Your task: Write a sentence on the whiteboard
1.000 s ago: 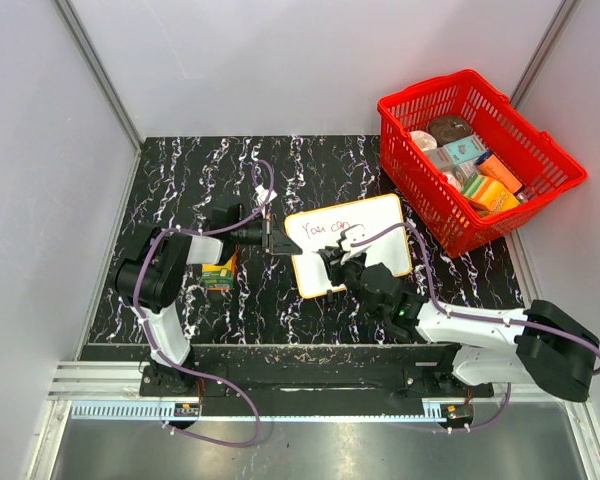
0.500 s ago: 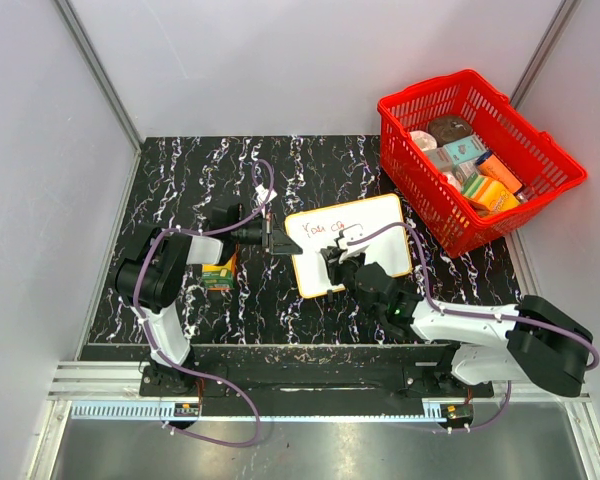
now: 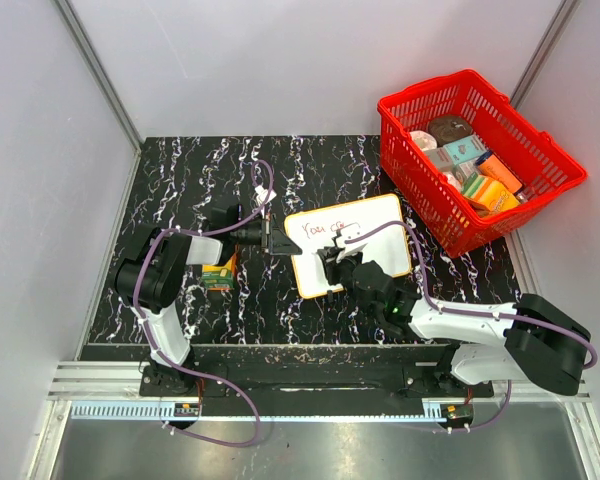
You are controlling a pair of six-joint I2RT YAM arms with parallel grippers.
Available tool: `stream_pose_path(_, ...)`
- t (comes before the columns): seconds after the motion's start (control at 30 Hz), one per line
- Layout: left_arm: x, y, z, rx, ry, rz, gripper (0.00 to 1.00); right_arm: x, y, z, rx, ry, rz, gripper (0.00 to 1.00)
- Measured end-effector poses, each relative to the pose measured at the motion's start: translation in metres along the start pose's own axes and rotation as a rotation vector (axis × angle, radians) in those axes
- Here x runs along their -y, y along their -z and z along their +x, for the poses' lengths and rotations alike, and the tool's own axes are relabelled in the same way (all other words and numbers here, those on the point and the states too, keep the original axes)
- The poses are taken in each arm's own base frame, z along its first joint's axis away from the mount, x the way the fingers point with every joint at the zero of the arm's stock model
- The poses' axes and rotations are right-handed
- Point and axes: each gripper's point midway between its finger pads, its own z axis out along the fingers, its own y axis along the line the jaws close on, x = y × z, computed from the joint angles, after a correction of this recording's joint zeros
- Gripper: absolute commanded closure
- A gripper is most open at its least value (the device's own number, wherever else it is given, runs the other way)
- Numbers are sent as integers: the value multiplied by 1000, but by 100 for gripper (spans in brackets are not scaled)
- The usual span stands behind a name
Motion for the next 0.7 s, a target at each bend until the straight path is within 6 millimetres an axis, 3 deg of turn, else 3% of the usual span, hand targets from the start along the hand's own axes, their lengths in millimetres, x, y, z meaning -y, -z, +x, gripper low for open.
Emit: stream_pose_path(0.7, 1, 0, -1, 1, -1, 0, 100, -3, 4, 5, -36, -23, -20, 100)
